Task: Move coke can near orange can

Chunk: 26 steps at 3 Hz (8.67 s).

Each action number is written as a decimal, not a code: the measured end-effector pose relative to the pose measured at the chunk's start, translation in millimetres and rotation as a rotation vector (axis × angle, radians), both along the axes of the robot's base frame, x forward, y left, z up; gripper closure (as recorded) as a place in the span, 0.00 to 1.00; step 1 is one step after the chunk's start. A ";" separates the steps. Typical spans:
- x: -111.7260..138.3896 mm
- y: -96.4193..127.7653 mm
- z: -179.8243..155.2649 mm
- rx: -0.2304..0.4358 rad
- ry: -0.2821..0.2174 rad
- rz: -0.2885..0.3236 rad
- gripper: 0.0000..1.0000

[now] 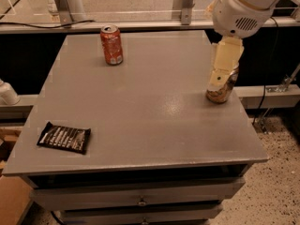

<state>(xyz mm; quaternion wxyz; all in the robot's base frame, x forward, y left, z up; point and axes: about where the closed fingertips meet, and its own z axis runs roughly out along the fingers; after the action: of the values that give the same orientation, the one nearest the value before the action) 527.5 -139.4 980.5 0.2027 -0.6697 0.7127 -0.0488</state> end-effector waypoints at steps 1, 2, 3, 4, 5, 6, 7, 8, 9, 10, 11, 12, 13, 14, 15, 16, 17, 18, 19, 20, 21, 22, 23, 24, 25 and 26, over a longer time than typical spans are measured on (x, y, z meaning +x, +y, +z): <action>12.1 4.6 4.0 0.009 -0.013 0.026 0.00; 33.5 22.3 6.1 -0.007 -0.024 0.069 0.00; 60.7 54.4 10.4 -0.031 -0.031 0.116 0.00; 88.3 87.0 11.0 -0.063 -0.034 0.141 0.00; 112.1 117.7 7.9 -0.087 -0.040 0.159 0.00; 131.1 142.2 -4.4 -0.085 -0.058 0.194 0.00; 143.0 163.5 -16.8 -0.047 -0.090 0.229 0.00; 155.8 184.4 -23.6 0.022 -0.106 0.245 0.00; 166.6 197.4 -28.2 0.125 -0.089 0.236 0.00; 174.9 209.1 -31.9 0.217 -0.056 0.230 0.00; 180.6 215.8 -36.2 0.300 -0.020 0.222 0.00; 181.7 224.8 -44.5 0.371 0.017 0.218 0.00; 183.9 231.7 -54.0 0.406 0.036 0.201 0.00; 182.6 229.1 -55.5 0.430 -0.007 0.166 0.00; 185.6 235.8 -62.9 0.439 -0.018 0.164 0.00; 181.6 235.5 -64.1 0.452 -0.016 0.171 0.00; 187.5 240.8 -68.1 0.500 -0.037 0.150 0.00; 202.3 245.9 -70.0 0.564 -0.060 0.105 0.00; 218.4 247.9 -72.4 0.611 -0.068 0.052 0.00; 227.3 246.6 -78.4 0.632 -0.061 0.011 0.00; 230.6 245.2 -85.5 0.645 -0.050 -0.011 0.17; 231.8 243.5 -88.4 0.656 -0.045 -0.026 0.40; 232.0 244.4 -89.4 0.667 -0.040 -0.035 0.64; 230.9 242.6 -91.0 0.675 -0.034 -0.044 0.87; 224.8 234.4 -87.2 0.687 -0.038 -0.053 1.00; 208.1 212.6 -70.4 0.712 -0.065 -0.064 1.00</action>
Offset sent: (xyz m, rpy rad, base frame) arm 0.0678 0.0547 0.0083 -0.0410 -0.0349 0.1443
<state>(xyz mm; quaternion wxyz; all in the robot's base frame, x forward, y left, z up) 735.6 73.2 910.1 0.4442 -0.5328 0.6987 0.1748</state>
